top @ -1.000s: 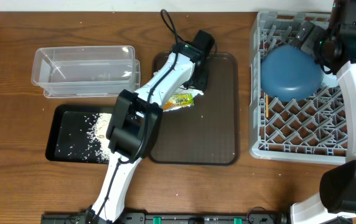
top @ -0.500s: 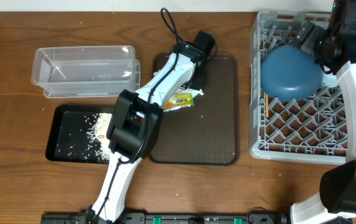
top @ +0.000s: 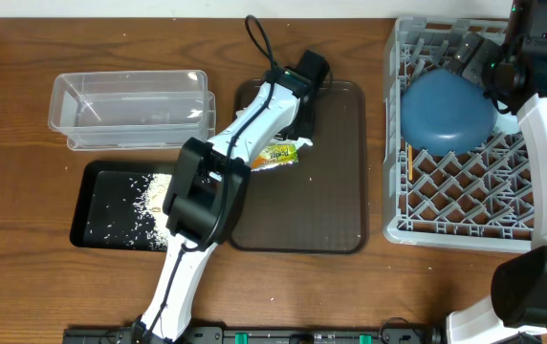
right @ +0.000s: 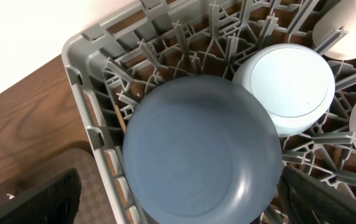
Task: Sort waste into correct bins and load items into the dishwasher rack
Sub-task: 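Lift the tissue and carry it to the clear plastic container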
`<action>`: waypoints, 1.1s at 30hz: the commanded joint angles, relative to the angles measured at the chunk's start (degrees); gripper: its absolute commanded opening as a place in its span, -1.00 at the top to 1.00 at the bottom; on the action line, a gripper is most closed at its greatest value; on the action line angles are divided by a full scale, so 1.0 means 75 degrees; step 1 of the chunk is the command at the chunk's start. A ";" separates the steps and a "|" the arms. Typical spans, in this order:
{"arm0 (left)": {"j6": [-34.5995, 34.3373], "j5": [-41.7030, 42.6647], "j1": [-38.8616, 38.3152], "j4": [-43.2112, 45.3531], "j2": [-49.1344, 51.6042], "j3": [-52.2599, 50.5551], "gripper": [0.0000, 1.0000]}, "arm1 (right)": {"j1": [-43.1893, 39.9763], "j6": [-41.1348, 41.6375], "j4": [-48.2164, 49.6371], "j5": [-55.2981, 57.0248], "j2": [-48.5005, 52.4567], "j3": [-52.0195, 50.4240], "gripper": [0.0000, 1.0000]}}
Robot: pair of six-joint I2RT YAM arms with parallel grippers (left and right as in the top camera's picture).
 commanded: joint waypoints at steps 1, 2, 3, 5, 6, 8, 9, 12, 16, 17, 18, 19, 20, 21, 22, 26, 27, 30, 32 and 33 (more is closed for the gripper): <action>-0.0131 -0.0154 0.0012 -0.0041 -0.0828 -0.0003 0.88 | 0.0012 0.0073 -0.0017 0.0003 0.0000 -0.0003 -0.99; -0.0131 -0.0157 0.0012 -0.0050 -0.0997 -0.0003 0.88 | 0.0012 0.0073 -0.0017 0.0006 -0.0003 -0.0003 -0.98; -0.0131 -0.0154 0.0012 -0.0067 -0.1163 -0.0003 0.88 | 0.0012 0.0073 -0.0017 0.0003 0.0000 -0.0003 -0.99; -0.0137 -0.0154 0.0012 -0.0076 -0.1495 -0.0003 0.88 | 0.0012 0.0073 -0.0017 0.0006 0.0000 -0.0003 -0.99; -0.0137 -0.0154 0.0012 -0.0079 -0.1629 -0.0003 0.88 | 0.0012 0.0073 -0.0017 0.0003 -0.0003 -0.0003 -0.99; -0.0137 -0.0152 0.0017 -0.0079 -0.1900 -0.0003 0.88 | 0.0012 0.0073 -0.0017 0.0006 0.0000 -0.0003 -0.98; -0.0137 -0.0152 0.0020 -0.0087 -0.1985 -0.0003 0.88 | 0.0012 0.0073 -0.0017 0.0003 -0.0003 -0.0003 -0.98; -0.0163 -0.0152 0.0052 -0.0160 -0.2159 -0.0003 0.88 | 0.0012 0.0073 -0.0017 0.0006 0.0000 -0.0003 -0.98; -0.0189 -0.0152 0.0181 -0.0306 -0.2215 -0.0003 0.88 | 0.0012 0.0073 -0.0017 0.0006 -0.0003 -0.0003 -0.99; -0.0192 -0.0152 0.0239 -0.0338 -0.2215 -0.0003 0.88 | 0.0012 0.0073 -0.0017 0.0003 -0.0003 -0.0003 -0.99; -0.0192 -0.0152 0.0289 -0.0364 -0.2215 -0.0003 0.88 | 0.0012 0.0073 -0.0017 0.0003 0.0000 -0.0003 -0.99; -0.0192 -0.0152 0.0361 -0.0396 -0.2215 -0.0003 0.88 | 0.0012 0.0073 -0.0017 0.0003 0.0000 -0.0003 -0.99; -0.0192 -0.0152 0.0458 -0.0437 -0.2232 -0.0003 0.88 | 0.0012 0.0073 -0.0017 0.0003 0.0000 -0.0003 -0.98; -0.0195 -0.0152 0.0548 -0.0478 -0.2244 -0.0003 0.88 | 0.0012 0.0073 -0.0017 0.0003 -0.0003 -0.0003 -0.98; -0.0283 -0.0160 0.0664 -0.0530 -0.2288 -0.0003 0.88 | 0.0012 0.0073 -0.0017 0.0003 -0.0003 -0.0003 -0.98; -0.0813 -0.0289 0.1224 -0.0650 -0.2538 -0.0003 0.88 | 0.0012 0.0073 -0.0017 0.0003 0.0000 -0.0003 -0.98; -0.0880 -0.0289 0.1405 -0.0647 -0.2655 -0.0003 0.88 | 0.0012 0.0073 -0.0017 0.0003 -0.0003 -0.0003 -0.98; -0.0991 -0.0289 0.1888 -0.0635 -0.2993 -0.0003 0.88 | 0.0012 0.0073 -0.0017 0.0003 -0.0003 -0.0003 -0.98; -0.0991 -0.0291 0.2264 -0.0615 -0.3241 -0.0003 0.88 | 0.0012 0.0073 -0.0017 0.0003 0.0000 -0.0003 -0.99; -0.0991 -0.0291 0.2454 -0.0615 -0.3340 -0.0003 0.87 | 0.0012 0.0073 -0.0017 0.0006 0.0000 -0.0003 -0.98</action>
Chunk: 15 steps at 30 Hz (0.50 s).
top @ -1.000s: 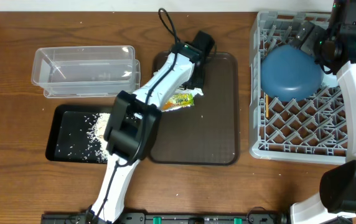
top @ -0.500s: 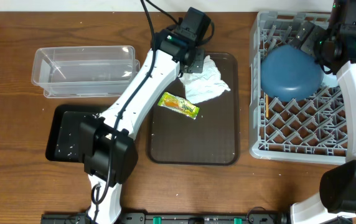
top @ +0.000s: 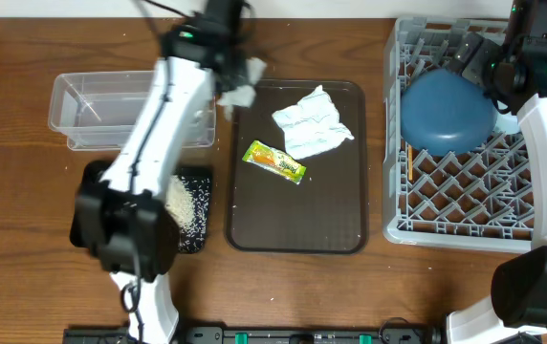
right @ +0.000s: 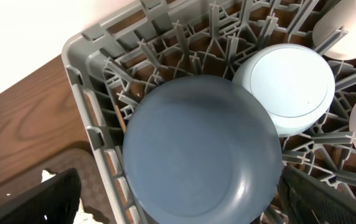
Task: Sort waste into correct bins and load items into the dishwasher rack
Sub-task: 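Lift the tissue and carry it to the clear plastic container, then open the left gripper to drop the tissue into the container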
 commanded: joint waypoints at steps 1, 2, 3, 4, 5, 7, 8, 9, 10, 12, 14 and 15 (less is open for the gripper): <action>-0.0213 -0.0163 0.0603 -0.0017 -0.0697 0.0003 0.88 | 0.0012 0.0073 -0.0015 0.0003 0.0000 -0.0003 -0.99; -0.0265 -0.0163 0.0772 -0.0020 -0.0755 0.0003 0.88 | 0.0012 0.0073 -0.0015 0.0003 0.0000 -0.0003 -0.99; -0.0391 -0.0160 0.0962 -0.0029 -0.0784 0.0003 0.88 | 0.0012 0.0073 -0.0015 0.0003 -0.0003 -0.0003 -0.99; -0.0516 -0.0160 0.1116 -0.0050 -0.0787 0.0003 0.88 | 0.0012 0.0073 -0.0015 0.0003 -0.0003 -0.0003 -0.99; -0.0673 -0.0160 0.1291 -0.0085 -0.0784 0.0003 0.88 | 0.0012 0.0073 -0.0015 0.0003 -0.0003 -0.0003 -0.98; -0.0924 -0.0160 0.1571 -0.0140 -0.0769 -0.0050 0.88 | 0.0012 0.0073 -0.0015 0.0003 0.0000 -0.0003 -0.99; -0.1017 -0.0160 0.1690 -0.0154 -0.0769 -0.0102 0.88 | 0.0012 0.0073 -0.0015 0.0003 -0.0003 -0.0003 -0.98; -0.1105 -0.0160 0.1804 -0.0163 -0.0769 -0.0160 0.88 | 0.0012 0.0073 -0.0015 0.0003 -0.0003 -0.0003 -0.99; -0.1201 -0.0163 0.1906 -0.0160 -0.0769 -0.0239 0.88 | 0.0012 0.0073 -0.0015 0.0003 -0.0003 -0.0003 -0.98; -0.1422 -0.0195 0.2078 -0.0125 -0.0769 -0.0446 0.88 | 0.0012 0.0073 -0.0015 0.0006 -0.0003 -0.0003 -0.98; -0.1676 -0.0364 0.2200 0.0006 -0.0769 -0.0737 0.88 | 0.0012 0.0073 -0.0015 0.0003 -0.0003 -0.0003 -0.99; -0.1792 -0.0428 0.2256 0.0085 -0.0769 -0.0906 0.87 | 0.0012 0.0073 -0.0015 0.0003 -0.0003 -0.0003 -0.99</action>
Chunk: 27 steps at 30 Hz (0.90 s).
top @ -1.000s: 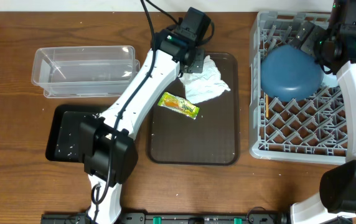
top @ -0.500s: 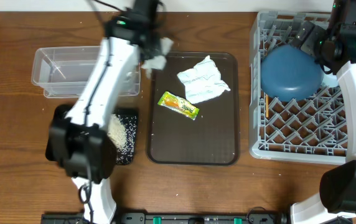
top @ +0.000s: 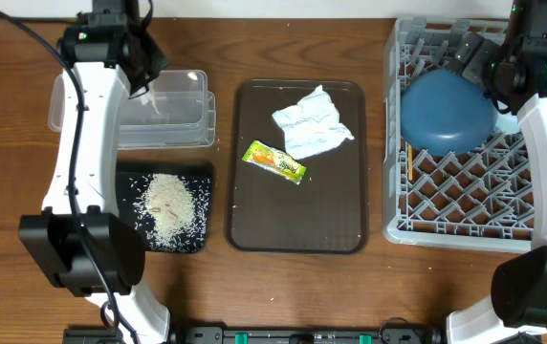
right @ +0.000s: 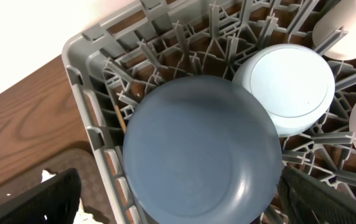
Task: Sort waste into correct bins and load items into the dishwasher rack
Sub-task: 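Open the left gripper to drop the tissue into the container, then reach the left gripper back and grasp the second white tissue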
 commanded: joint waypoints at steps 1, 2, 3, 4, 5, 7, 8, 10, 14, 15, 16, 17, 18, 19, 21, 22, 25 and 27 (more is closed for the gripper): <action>-0.0682 -0.0326 0.0181 0.0149 0.0061 -0.0574 0.88 | 0.0012 0.0076 -0.0015 0.0003 0.0000 -0.0003 -0.98; -0.0799 -0.0323 0.0219 0.0219 0.0067 -0.0726 0.88 | 0.0012 0.0076 -0.0015 0.0003 -0.0003 -0.0003 -0.98; -0.0973 -0.0326 0.0245 0.0251 0.0067 -0.0868 0.89 | 0.0012 0.0076 -0.0015 0.0003 -0.0003 -0.0003 -0.99; -0.1239 -0.0326 0.0271 0.0297 0.0076 -0.1035 0.88 | 0.0012 0.0076 -0.0015 0.0006 0.0000 -0.0003 -0.99; -0.1408 -0.0326 0.0286 0.0338 0.0079 -0.1134 0.88 | 0.0012 0.0076 -0.0015 0.0003 -0.0003 -0.0003 -0.99; -0.1891 -0.0323 0.0300 0.0481 0.0079 -0.1367 0.81 | 0.0012 0.0076 -0.0015 0.0003 -0.0003 -0.0003 -0.98; -0.2075 -0.0323 0.0300 0.0539 0.0079 -0.1440 0.73 | 0.0012 0.0076 -0.0015 0.0003 0.0000 -0.0003 -0.99; -0.2334 -0.0321 0.0300 0.0565 0.0085 -0.1495 0.58 | 0.0015 0.0076 -0.0015 0.0006 -0.0003 -0.0003 -0.99; -0.2413 -0.0102 0.0300 0.0600 0.0082 -0.1492 0.15 | 0.0012 0.0076 -0.0015 0.0006 0.0000 -0.0003 -0.99; -0.2314 0.0058 0.0300 0.0595 0.0082 -0.1492 0.14 | 0.0012 0.0076 -0.0015 0.0003 0.0000 -0.0003 -0.99; -0.2005 0.0396 0.0300 0.0592 0.0079 -0.1492 0.14 | 0.0012 0.0076 -0.0015 0.0003 -0.0003 -0.0003 -0.99; -0.1507 0.0880 0.0297 0.0612 0.0079 -0.1489 0.13 | 0.0012 0.0076 -0.0015 0.0003 -0.0003 -0.0003 -0.99; -0.1055 0.1396 0.0291 0.0659 0.0079 -0.1489 0.14 | 0.0012 0.0076 -0.0015 0.0006 0.0000 -0.0003 -0.98; -0.0644 0.1947 0.0280 0.0734 0.0079 -0.1489 0.14 | 0.0012 0.0076 -0.0015 0.0003 0.0000 -0.0003 -0.98; 0.0204 0.3075 0.0172 0.0953 0.0079 -0.1489 0.14 | 0.0012 0.0076 -0.0015 0.0003 -0.0003 -0.0003 -0.98; 0.0560 0.3497 0.0082 0.1055 0.0079 -0.1489 0.14 | 0.0012 0.0076 -0.0015 0.0003 -0.0003 -0.0003 -0.98; 0.1574 0.3987 -0.0434 0.1323 0.0079 -0.1489 -0.08 | 0.0012 0.0076 -0.0015 0.0003 -0.0003 -0.0003 -0.98; 0.2008 0.3675 -0.0880 0.1434 0.0093 -0.1492 -0.29 | 0.0012 0.0076 -0.0015 0.0006 0.0000 -0.0003 -0.99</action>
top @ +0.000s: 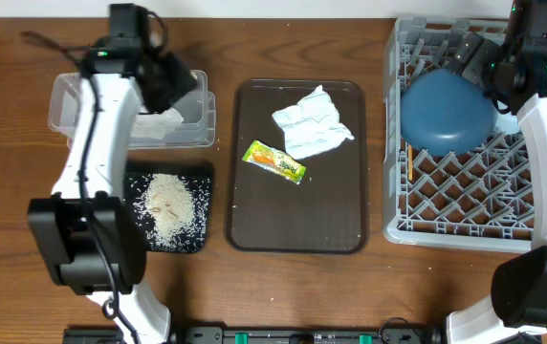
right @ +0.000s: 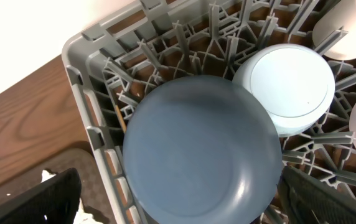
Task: Sort waste into correct bins and load items into the dishwasher rack
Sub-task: 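Reach the left gripper back and grasp the second white tissue, then carry the second tissue to the container and release it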
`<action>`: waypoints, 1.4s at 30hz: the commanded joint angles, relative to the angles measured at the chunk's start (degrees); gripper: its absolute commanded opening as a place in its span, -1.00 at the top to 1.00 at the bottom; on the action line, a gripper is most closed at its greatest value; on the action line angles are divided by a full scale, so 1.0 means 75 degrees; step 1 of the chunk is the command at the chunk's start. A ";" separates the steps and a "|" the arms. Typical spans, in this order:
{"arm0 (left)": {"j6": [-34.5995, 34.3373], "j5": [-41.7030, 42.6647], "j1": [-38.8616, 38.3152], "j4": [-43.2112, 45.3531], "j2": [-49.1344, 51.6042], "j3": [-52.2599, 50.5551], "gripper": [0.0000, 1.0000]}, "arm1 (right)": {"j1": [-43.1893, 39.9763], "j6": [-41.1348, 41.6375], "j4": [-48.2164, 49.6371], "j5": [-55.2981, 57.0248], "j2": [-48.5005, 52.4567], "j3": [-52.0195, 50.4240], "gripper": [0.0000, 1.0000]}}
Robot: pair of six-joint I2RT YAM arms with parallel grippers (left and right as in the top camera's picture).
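Observation:
A crumpled white tissue (top: 159,122) lies inside the clear plastic bin (top: 82,96) at the far left. My left gripper (top: 175,81) hangs just above the bin's right end, open and holding nothing. On the brown tray (top: 297,225) remain a larger crumpled white napkin (top: 312,122) and a yellow-green wrapper (top: 275,161). The grey dishwasher rack (top: 446,205) holds a blue bowl (right: 203,149) and a pale cup (right: 287,87). My right gripper (right: 178,196) hovers over the bowl, open, one finger on each side of it and nothing gripped.
A black tray (top: 101,225) with a heap of rice (top: 166,201) sits in front of the clear bin. A thin orange stick (top: 410,162) lies along the rack's left side. More pale dishes stand at the rack's far right.
The left gripper sat over the bin with a white scrap at its fingers. Now it is slightly further right, and the tissue lies on the bin's floor. The right arm is unchanged.
First the left arm reached across the brown tray's far end, covering the napkin. Then it was at the tray's far left corner with a piece of white tissue. Then it was over the clear bin, where the tissue now lies. The right gripper stayed above the blue bowl.

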 commanded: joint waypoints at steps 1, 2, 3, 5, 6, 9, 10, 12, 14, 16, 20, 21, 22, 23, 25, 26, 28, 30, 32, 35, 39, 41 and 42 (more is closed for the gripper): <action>0.1373 0.0303 -0.0836 0.0111 0.0061 0.0000 -0.34 | 0.0015 0.0073 -0.0015 0.0006 0.0000 -0.0003 -0.99; 0.1373 -0.0006 -0.1070 0.0172 0.0090 0.0000 -0.37 | 0.0015 0.0073 -0.0015 0.0006 -0.0003 -0.0003 -0.99; 0.1373 -0.0315 -0.1352 0.0248 0.0114 0.0000 -0.39 | 0.0015 0.0073 -0.0015 0.0006 0.0000 -0.0003 -0.99; 0.1396 -0.0807 -0.1883 0.0411 0.0236 0.0000 -0.42 | 0.0015 0.0073 -0.0015 0.0006 0.0000 -0.0003 -0.98; 0.1480 -0.0956 -0.2151 0.0510 0.0341 0.0000 -0.43 | 0.0015 0.0073 -0.0015 0.0009 -0.0003 -0.0003 -0.98; 0.1833 -0.1341 -0.2914 0.0790 0.0801 0.0000 -0.43 | 0.0015 0.0073 -0.0015 0.0009 0.0000 -0.0003 -0.98; 0.1830 -0.1545 -0.3098 0.0842 0.0962 0.0000 -0.43 | 0.0015 0.0073 -0.0015 0.0006 0.0000 -0.0003 -0.98; 0.1821 -0.1970 -0.3392 0.0898 0.1285 0.0000 -0.43 | 0.0015 0.0073 -0.0015 0.0009 -0.0003 -0.0003 -0.98; 0.1798 -0.2224 -0.3596 0.0950 0.1559 0.0000 -0.43 | 0.0015 0.0073 -0.0015 0.0006 -0.0003 -0.0003 -0.99; 0.1751 -0.2369 -0.3730 0.1017 0.1769 0.0000 -0.43 | 0.0015 0.0073 -0.0015 0.0006 -0.0003 -0.0003 -0.98; 0.1740 -0.2413 -0.3885 0.1247 0.2136 0.0000 -0.43 | 0.0015 0.0073 -0.0015 0.0006 0.0000 -0.0003 -0.98; 0.1737 -0.2410 -0.3896 0.1271 0.2224 0.0000 -0.43 | 0.0015 0.0073 -0.0015 0.0009 -0.0003 -0.0003 -0.99; 0.1737 -0.2410 -0.3917 0.1291 0.2288 0.0000 -0.43 | 0.0015 0.0073 -0.0015 0.0009 -0.0003 -0.0003 -0.98; 0.1737 -0.2410 -0.3928 0.1320 0.2361 0.0000 -0.43 | 0.0015 0.0073 -0.0015 0.0009 0.0000 -0.0003 -0.99; 0.1737 -0.2410 -0.3928 0.1408 0.2527 0.0000 -0.43 | 0.0015 0.0073 -0.0015 0.0006 -0.0003 -0.0003 -0.99; 0.1737 -0.2410 -0.3928 0.1469 0.2629 0.0000 -0.43 | 0.0015 0.0073 -0.0015 0.0006 -0.0003 -0.0003 -0.99; 0.1737 -0.2410 -0.3928 0.1591 0.2789 0.0000 -0.43 | 0.0015 0.0073 -0.0015 0.0009 -0.0003 -0.0003 -0.99; 0.1731 -0.2410 -0.3928 0.1716 0.2891 0.0000 -0.43 | 0.0015 0.0073 -0.0015 0.0006 -0.0003 -0.0003 -0.99; 0.1731 -0.2410 -0.3928 0.1821 0.2935 0.0000 -0.39 | 0.0015 0.0073 -0.0015 0.0009 -0.0003 -0.0003 -0.99; 0.1734 -0.2416 -0.3928 0.1897 0.2938 0.0000 -0.05 | 0.0015 0.0073 -0.0015 0.0009 0.0000 -0.0003 -0.98; 0.1734 -0.2413 -0.3926 0.1886 0.2917 0.0003 0.55 | 0.0015 0.0073 -0.0015 0.0006 0.0000 -0.0003 -0.98; 0.1673 -0.2413 -0.3926 0.1816 0.2795 0.0017 0.88 | 0.0015 0.0073 -0.0015 0.0006 0.0000 -0.0003 -0.98; 0.1562 -0.2413 -0.3920 0.1766 0.2693 0.0026 0.88 | 0.0015 0.0073 -0.0015 0.0009 0.0000 -0.0003 -0.99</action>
